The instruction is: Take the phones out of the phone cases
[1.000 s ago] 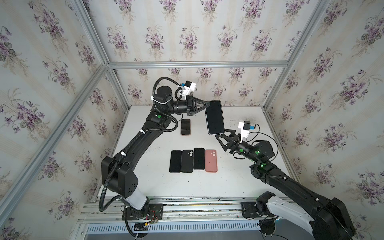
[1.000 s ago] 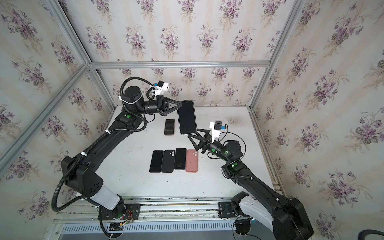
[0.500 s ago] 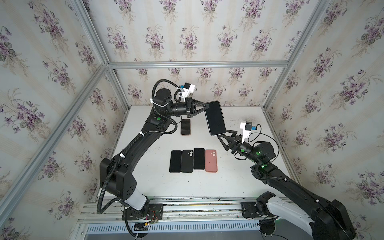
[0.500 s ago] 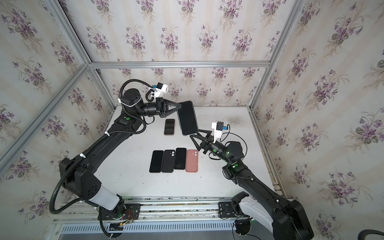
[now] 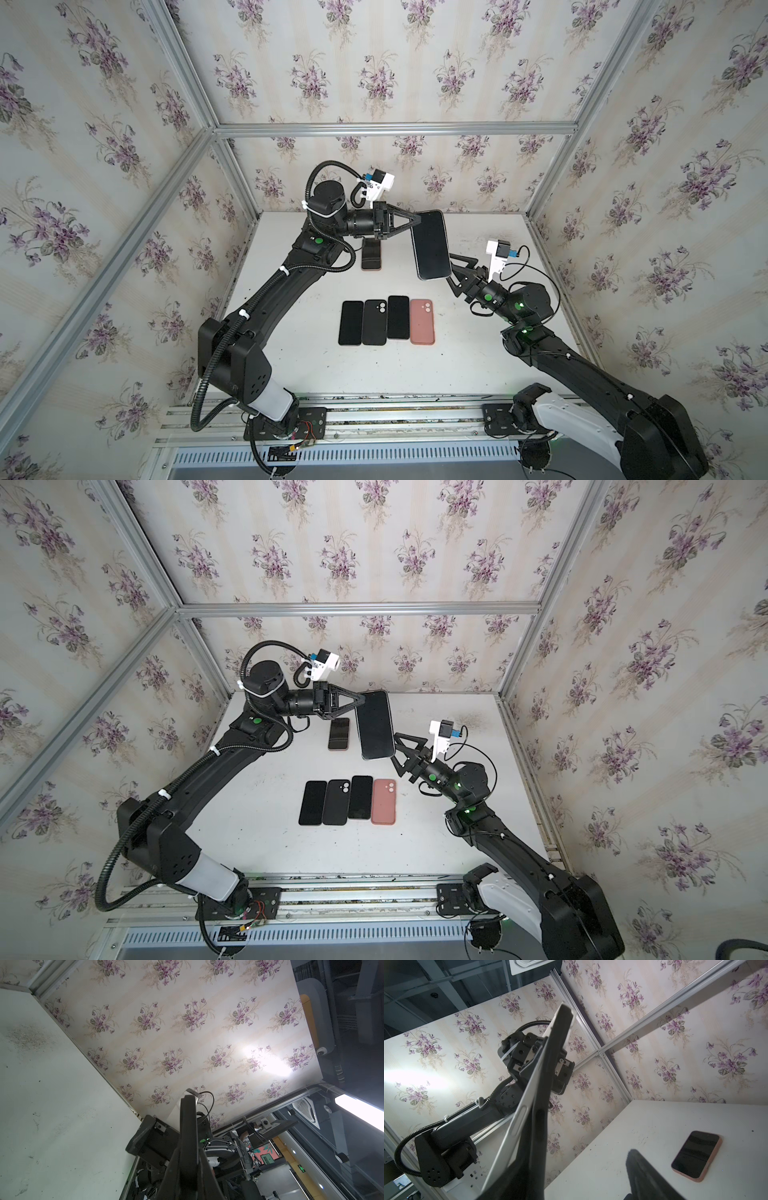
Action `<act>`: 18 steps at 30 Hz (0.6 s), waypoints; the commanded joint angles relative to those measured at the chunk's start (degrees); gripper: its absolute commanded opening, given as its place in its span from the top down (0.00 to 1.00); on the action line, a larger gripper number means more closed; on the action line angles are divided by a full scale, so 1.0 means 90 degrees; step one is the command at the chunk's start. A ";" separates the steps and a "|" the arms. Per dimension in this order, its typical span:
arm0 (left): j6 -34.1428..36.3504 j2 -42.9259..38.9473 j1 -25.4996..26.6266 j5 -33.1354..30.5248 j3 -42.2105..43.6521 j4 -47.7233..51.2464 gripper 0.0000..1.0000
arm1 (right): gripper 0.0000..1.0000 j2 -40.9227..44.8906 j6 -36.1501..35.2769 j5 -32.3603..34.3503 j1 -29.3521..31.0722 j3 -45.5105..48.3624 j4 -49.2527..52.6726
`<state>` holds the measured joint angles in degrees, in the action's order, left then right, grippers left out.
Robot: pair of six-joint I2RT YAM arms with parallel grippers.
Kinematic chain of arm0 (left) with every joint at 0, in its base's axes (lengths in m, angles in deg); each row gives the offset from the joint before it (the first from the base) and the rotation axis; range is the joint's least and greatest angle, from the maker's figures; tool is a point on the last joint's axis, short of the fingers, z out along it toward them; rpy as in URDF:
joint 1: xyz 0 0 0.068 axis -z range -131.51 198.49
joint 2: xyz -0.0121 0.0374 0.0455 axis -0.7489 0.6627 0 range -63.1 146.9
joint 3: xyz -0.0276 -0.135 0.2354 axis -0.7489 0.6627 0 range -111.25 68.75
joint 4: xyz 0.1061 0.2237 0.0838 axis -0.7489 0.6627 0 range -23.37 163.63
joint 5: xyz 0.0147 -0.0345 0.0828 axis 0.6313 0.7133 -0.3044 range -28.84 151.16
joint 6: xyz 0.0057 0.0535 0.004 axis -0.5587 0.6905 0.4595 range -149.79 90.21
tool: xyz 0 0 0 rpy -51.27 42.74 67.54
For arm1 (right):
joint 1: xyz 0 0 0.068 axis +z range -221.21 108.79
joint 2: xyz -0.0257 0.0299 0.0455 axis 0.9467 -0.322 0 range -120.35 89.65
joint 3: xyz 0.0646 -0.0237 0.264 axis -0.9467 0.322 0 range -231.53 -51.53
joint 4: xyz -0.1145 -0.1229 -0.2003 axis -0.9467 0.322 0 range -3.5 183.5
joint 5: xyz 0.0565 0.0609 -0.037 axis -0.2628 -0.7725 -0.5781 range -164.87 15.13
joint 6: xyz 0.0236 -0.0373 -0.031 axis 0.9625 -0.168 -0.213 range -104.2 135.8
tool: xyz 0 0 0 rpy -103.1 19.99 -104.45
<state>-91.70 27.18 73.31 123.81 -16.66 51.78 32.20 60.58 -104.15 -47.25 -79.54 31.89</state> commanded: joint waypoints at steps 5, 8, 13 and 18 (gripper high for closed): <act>-0.0004 0.0005 -0.0011 0.0213 -0.0081 -0.0059 1.00 | 0.29 -0.0154 0.0325 0.0049 -0.0016 -0.0047 -0.0632; -0.0010 0.0044 -0.0023 0.0130 -0.0109 -0.0059 1.00 | 0.31 -0.0217 0.0467 -0.0172 -0.0014 -0.0047 -0.0656; 0.0025 0.0105 -0.0062 -0.0035 -0.0092 -0.0060 1.00 | 0.39 -0.0192 0.0748 -0.0447 -0.0012 0.0059 -0.0546; 0.0071 0.0232 -0.0062 -0.0126 -0.0027 -0.0163 1.00 | 0.51 0.0037 0.0836 -0.0538 -0.0007 0.0241 -0.0249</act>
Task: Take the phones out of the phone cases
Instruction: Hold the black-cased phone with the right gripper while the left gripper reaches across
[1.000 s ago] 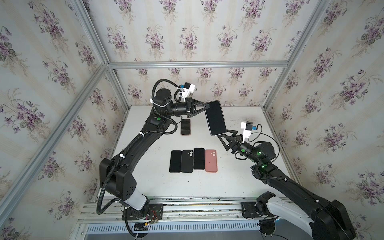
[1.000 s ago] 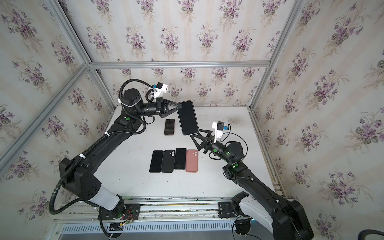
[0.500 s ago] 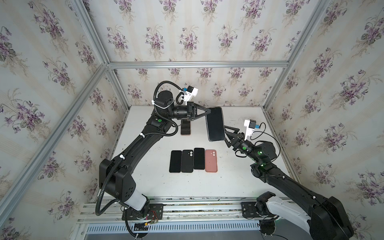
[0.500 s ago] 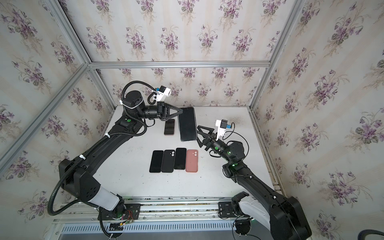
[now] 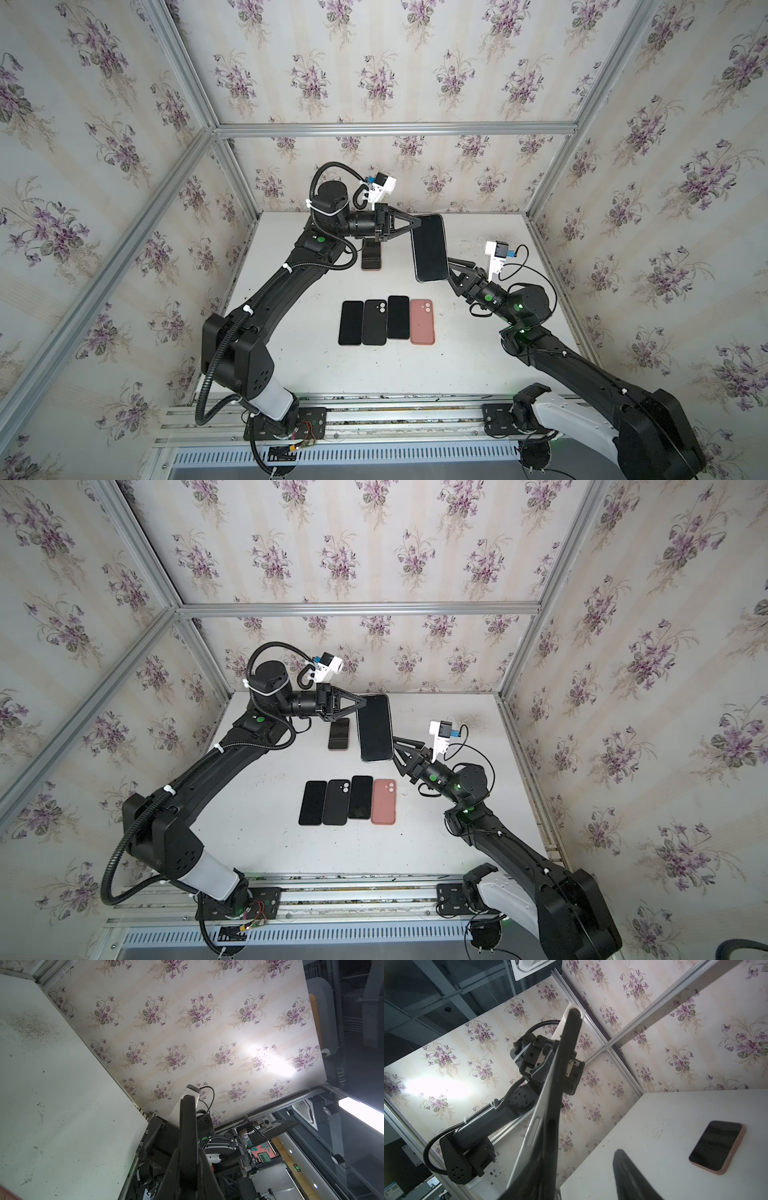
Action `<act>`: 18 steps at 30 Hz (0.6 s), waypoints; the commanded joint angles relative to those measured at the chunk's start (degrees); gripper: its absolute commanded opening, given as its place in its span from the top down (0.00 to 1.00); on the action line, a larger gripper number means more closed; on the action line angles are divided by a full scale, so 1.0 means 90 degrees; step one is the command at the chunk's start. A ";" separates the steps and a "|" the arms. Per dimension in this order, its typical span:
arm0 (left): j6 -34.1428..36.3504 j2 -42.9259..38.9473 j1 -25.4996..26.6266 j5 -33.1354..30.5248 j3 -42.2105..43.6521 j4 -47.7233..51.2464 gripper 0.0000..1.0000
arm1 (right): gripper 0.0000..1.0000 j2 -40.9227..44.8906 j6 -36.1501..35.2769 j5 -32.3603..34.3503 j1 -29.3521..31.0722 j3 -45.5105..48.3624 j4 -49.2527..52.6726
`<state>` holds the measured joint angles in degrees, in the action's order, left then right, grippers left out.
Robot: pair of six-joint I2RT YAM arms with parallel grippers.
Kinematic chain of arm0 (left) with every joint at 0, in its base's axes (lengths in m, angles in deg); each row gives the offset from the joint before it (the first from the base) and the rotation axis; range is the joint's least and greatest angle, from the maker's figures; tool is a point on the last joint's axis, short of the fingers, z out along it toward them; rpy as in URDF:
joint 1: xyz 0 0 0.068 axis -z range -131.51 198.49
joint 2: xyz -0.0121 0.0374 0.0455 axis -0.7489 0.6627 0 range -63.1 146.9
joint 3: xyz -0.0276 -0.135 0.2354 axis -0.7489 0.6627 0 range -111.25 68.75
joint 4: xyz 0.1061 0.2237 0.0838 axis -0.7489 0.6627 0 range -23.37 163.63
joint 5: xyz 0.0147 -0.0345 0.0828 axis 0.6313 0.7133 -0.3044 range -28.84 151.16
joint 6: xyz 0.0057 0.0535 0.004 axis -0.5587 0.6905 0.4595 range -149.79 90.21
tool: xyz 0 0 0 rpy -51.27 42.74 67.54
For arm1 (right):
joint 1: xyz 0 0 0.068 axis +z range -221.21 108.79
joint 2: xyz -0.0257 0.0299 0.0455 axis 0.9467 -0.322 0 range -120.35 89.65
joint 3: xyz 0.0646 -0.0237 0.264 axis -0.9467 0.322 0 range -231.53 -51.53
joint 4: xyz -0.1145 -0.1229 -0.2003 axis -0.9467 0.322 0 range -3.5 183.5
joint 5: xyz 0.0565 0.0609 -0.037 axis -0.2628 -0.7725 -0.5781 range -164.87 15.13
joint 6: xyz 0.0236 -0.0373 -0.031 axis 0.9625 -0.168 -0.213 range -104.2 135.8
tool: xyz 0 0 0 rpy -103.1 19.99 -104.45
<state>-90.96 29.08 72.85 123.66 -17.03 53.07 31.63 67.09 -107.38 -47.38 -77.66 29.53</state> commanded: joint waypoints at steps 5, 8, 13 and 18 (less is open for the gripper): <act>0.0047 0.0164 0.0061 -0.0166 0.0183 -0.0484 1.00 | 0.66 0.0319 0.0083 -0.0277 0.0013 0.0114 0.0481; 0.0095 0.0244 0.0125 -0.0249 0.0357 -0.0618 1.00 | 0.80 0.0509 0.0037 -0.0176 0.0007 0.0210 0.0815; 0.0026 0.0335 0.0149 -0.0480 0.0799 -0.1074 0.97 | 0.95 0.0936 -0.0110 0.0061 0.0002 0.0360 0.1488; -0.0050 0.0551 0.0350 -0.0712 0.1181 -0.1407 0.66 | 1.00 0.1283 -0.0308 0.0287 -0.0007 0.0331 0.2543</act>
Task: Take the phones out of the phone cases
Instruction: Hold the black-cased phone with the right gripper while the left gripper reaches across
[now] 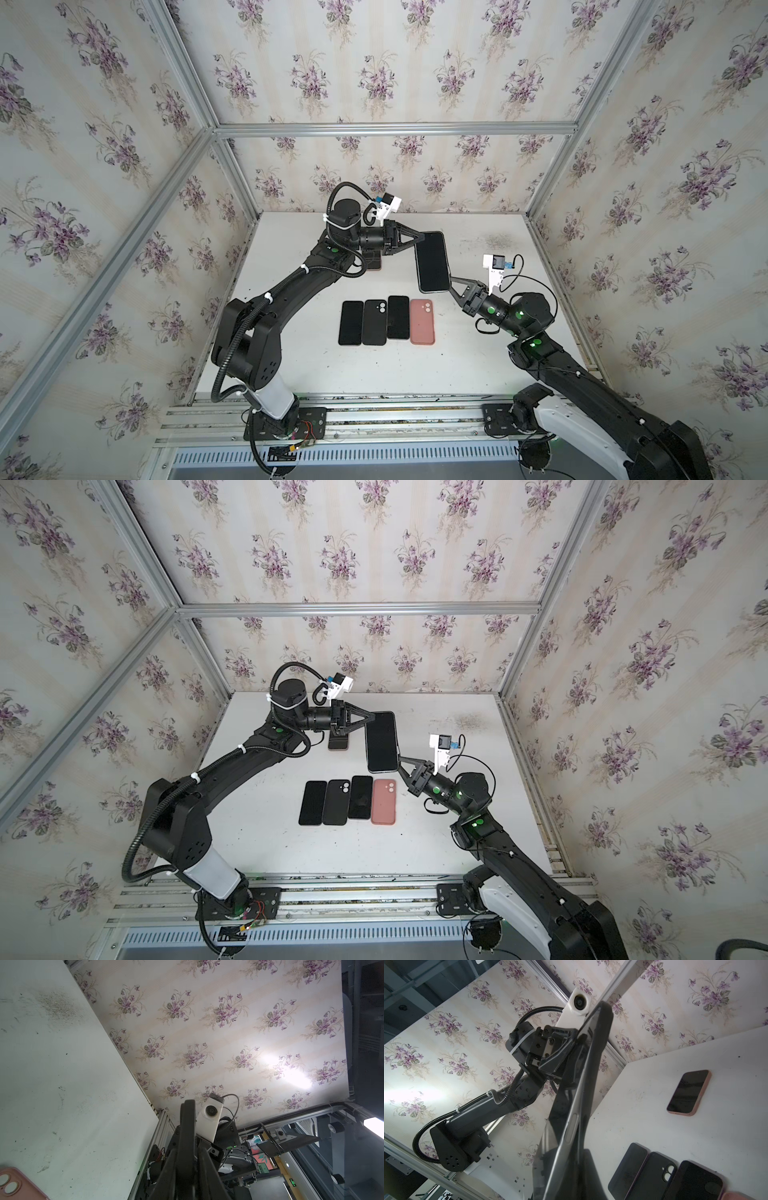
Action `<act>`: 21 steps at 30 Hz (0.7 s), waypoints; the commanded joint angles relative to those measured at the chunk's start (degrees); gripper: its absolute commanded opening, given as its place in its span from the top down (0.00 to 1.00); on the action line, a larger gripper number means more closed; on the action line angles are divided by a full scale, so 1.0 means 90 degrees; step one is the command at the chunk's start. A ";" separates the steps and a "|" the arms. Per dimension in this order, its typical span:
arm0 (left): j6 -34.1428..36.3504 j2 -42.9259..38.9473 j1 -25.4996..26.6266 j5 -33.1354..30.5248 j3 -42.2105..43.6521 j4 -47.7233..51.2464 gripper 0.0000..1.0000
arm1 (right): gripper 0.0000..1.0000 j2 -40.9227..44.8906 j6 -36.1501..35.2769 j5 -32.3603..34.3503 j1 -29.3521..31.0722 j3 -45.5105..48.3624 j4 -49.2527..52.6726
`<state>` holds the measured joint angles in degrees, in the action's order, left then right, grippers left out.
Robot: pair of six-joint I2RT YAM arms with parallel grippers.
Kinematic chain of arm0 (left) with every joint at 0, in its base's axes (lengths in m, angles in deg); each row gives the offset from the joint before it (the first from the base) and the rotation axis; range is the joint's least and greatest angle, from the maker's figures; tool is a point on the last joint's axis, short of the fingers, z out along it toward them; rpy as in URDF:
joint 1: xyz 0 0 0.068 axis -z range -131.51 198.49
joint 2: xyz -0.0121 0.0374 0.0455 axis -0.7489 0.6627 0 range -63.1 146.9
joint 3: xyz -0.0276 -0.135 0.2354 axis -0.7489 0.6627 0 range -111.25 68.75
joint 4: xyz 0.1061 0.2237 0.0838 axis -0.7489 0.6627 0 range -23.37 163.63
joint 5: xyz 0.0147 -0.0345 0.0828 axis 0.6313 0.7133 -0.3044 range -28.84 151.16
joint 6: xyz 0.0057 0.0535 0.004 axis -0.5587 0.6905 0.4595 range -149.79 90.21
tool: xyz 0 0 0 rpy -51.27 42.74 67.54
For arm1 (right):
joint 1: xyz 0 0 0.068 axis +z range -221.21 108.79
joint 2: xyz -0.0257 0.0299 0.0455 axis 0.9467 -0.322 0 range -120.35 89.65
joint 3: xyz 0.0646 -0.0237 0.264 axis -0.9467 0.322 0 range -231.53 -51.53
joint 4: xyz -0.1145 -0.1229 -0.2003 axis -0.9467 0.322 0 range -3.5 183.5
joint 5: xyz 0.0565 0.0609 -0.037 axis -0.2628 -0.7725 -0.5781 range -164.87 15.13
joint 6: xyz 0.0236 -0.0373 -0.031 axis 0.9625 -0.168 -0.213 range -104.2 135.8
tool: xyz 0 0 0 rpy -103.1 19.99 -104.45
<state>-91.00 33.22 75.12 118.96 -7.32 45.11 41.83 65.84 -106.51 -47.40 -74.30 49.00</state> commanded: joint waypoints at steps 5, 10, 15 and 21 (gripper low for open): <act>-0.0046 0.0372 0.0367 -0.0514 0.0389 -0.0635 0.53 | 1.00 0.0379 -0.0043 0.0380 -0.0019 0.0108 0.0811; -0.0066 0.0537 0.0464 -0.0814 0.0637 -0.0724 0.30 | 1.00 0.0595 0.0023 0.0609 -0.0032 0.0156 0.1595; 0.0153 0.0607 0.0478 -0.1220 0.0823 -0.0380 0.10 | 1.00 0.0747 0.0111 0.0856 -0.0084 0.0156 0.2524; 0.1690 0.0430 0.0616 -0.1694 0.0375 0.1493 0.05 | 1.00 0.0918 0.0230 0.1173 -0.0169 0.0220 0.3391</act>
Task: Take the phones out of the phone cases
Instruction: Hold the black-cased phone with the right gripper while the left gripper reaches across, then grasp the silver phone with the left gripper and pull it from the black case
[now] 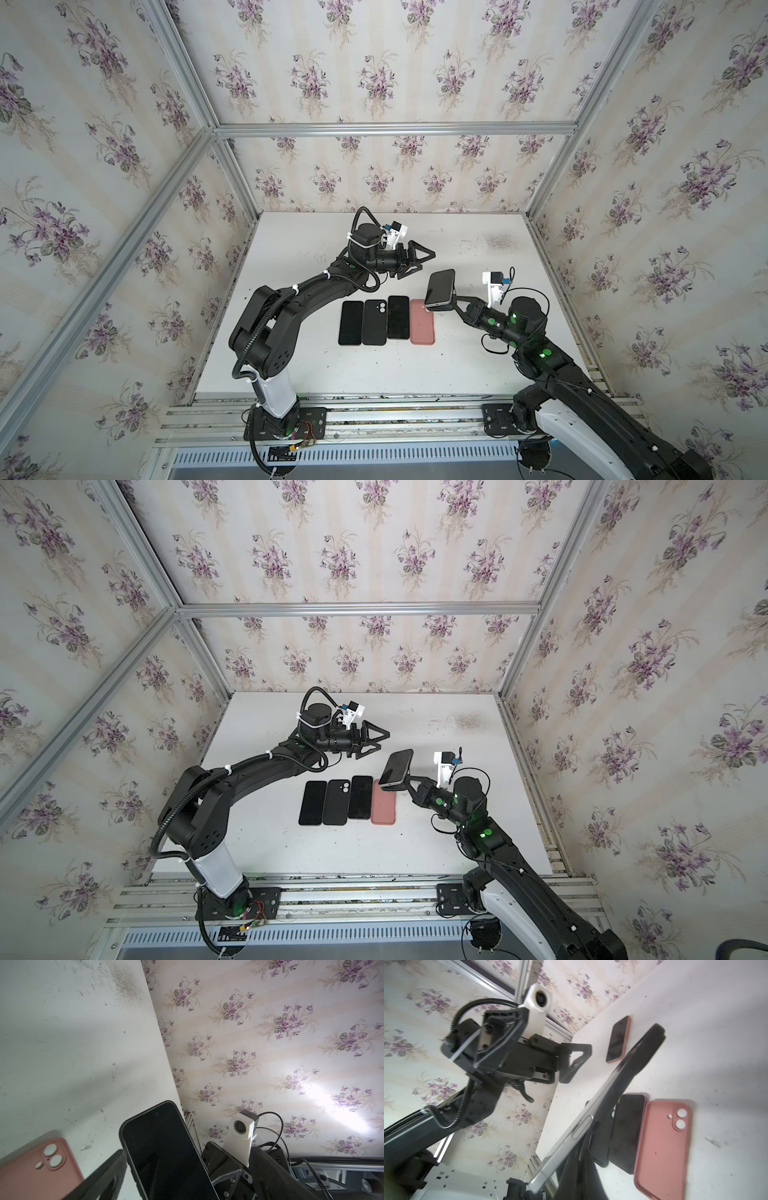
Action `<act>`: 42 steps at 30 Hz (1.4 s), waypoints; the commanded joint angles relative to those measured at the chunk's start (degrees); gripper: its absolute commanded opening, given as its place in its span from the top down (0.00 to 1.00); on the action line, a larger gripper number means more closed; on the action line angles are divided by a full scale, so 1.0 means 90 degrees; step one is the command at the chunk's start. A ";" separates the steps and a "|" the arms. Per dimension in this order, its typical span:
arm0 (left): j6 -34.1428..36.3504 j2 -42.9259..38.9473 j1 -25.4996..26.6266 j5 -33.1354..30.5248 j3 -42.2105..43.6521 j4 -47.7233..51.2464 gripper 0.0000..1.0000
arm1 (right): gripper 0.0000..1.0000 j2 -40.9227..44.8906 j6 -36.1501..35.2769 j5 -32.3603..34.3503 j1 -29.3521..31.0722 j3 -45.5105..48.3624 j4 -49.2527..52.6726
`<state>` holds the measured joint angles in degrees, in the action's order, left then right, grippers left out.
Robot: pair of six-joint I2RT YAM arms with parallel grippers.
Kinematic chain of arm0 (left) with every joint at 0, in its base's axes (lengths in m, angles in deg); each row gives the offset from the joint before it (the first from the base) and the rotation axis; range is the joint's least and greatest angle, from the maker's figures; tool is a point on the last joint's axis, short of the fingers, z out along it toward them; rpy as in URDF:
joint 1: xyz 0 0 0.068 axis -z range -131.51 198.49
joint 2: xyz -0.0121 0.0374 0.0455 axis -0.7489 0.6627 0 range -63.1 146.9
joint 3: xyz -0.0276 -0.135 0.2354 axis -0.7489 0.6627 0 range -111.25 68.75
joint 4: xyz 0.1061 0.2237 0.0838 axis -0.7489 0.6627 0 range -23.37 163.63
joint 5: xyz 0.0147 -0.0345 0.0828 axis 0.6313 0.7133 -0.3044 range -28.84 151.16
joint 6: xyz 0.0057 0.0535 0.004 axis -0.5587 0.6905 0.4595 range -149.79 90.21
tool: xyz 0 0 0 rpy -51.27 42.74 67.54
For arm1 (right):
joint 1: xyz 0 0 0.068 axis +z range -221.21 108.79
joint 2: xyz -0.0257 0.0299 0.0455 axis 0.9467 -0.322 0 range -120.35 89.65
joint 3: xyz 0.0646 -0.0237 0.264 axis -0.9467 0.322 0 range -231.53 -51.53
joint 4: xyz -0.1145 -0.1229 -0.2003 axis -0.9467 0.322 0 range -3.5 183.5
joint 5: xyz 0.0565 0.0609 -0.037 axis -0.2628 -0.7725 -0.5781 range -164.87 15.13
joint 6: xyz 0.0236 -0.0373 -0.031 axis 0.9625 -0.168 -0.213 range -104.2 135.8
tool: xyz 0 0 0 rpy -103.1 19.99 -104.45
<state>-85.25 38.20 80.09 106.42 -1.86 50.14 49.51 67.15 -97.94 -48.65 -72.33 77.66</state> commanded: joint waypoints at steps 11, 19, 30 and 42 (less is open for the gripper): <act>0.4609 -0.0416 0.1175 -0.1128 -0.1187 0.4270 0.04 | 1.00 0.0136 0.0247 0.0198 -0.0269 0.0094 0.0687; 0.5687 -0.0178 0.1973 -0.2174 -0.1611 0.5178 0.06 | 1.00 0.0125 0.0269 0.0066 -0.0330 0.0065 0.0836; 0.6168 0.0462 0.2550 -0.3782 -0.2259 0.5729 0.15 | 1.00 0.0167 0.0271 -0.0096 -0.0330 0.0026 0.0885; 0.6095 0.0550 0.2613 -0.4355 -0.2294 0.5702 0.40 | 1.00 0.0306 0.0260 -0.0229 -0.0330 0.0006 0.0982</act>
<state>-31.09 43.16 103.65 69.19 -22.36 101.72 51.82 69.58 -98.64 -51.66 -71.32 89.22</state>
